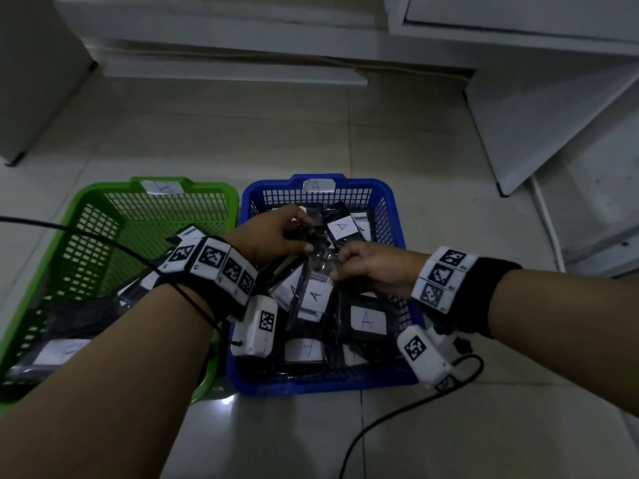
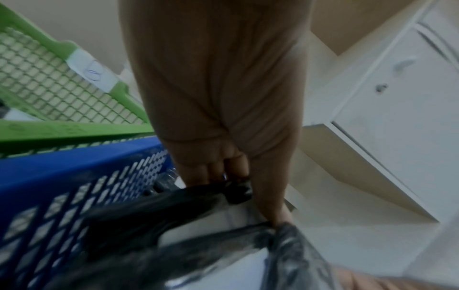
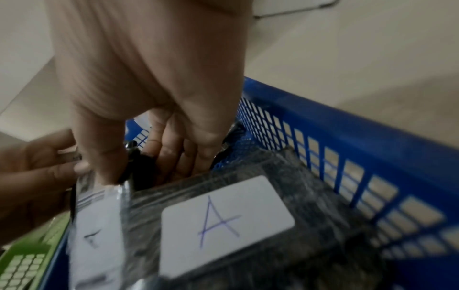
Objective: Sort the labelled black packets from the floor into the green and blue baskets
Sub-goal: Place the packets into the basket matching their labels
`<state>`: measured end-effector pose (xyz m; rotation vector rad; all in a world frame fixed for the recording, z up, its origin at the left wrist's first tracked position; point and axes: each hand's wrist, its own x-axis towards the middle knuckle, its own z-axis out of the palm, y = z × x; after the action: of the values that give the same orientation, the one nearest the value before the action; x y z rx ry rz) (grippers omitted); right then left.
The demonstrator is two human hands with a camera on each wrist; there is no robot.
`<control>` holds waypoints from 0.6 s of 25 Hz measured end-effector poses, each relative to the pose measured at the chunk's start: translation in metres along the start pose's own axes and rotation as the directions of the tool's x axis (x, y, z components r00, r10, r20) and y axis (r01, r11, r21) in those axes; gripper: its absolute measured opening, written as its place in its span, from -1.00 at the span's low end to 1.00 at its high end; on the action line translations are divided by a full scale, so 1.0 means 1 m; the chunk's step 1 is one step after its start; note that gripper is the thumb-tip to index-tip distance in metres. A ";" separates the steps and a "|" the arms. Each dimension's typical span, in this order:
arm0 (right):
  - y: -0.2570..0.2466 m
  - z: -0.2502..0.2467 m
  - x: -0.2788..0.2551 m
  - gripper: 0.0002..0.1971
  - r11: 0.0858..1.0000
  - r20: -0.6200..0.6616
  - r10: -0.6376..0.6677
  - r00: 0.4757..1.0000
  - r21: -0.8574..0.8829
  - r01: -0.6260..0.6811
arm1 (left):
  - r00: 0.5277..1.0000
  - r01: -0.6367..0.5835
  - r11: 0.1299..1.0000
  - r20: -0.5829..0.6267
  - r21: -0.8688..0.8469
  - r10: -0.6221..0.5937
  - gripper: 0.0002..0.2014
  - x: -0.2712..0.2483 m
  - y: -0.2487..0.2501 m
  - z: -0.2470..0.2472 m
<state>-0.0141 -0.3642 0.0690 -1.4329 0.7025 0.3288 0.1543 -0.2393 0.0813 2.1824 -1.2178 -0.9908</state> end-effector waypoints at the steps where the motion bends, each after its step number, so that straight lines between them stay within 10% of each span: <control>1: 0.000 0.001 0.000 -0.82 0.999 -0.009 0.005 1.000 0.050 -0.005 | 1.000 0.030 0.999 -0.010 0.036 -0.029 -0.71 0.000 -0.001 -0.001; 6: 0.002 -0.001 0.005 -0.83 0.962 -0.160 0.047 0.986 0.272 -0.002 | 0.961 -0.014 0.996 -0.274 0.088 0.037 -0.75 0.006 -0.007 -0.001; 15: 0.006 0.006 0.006 -0.88 0.930 -0.186 0.087 0.979 0.367 -0.013 | 0.931 -0.039 0.955 -0.336 0.293 0.141 -0.61 0.029 -0.007 0.017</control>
<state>-0.0123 -0.3588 0.0606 -1.1017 0.9133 0.0850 0.1554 -0.2615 0.0553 2.3599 -1.3314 -0.3742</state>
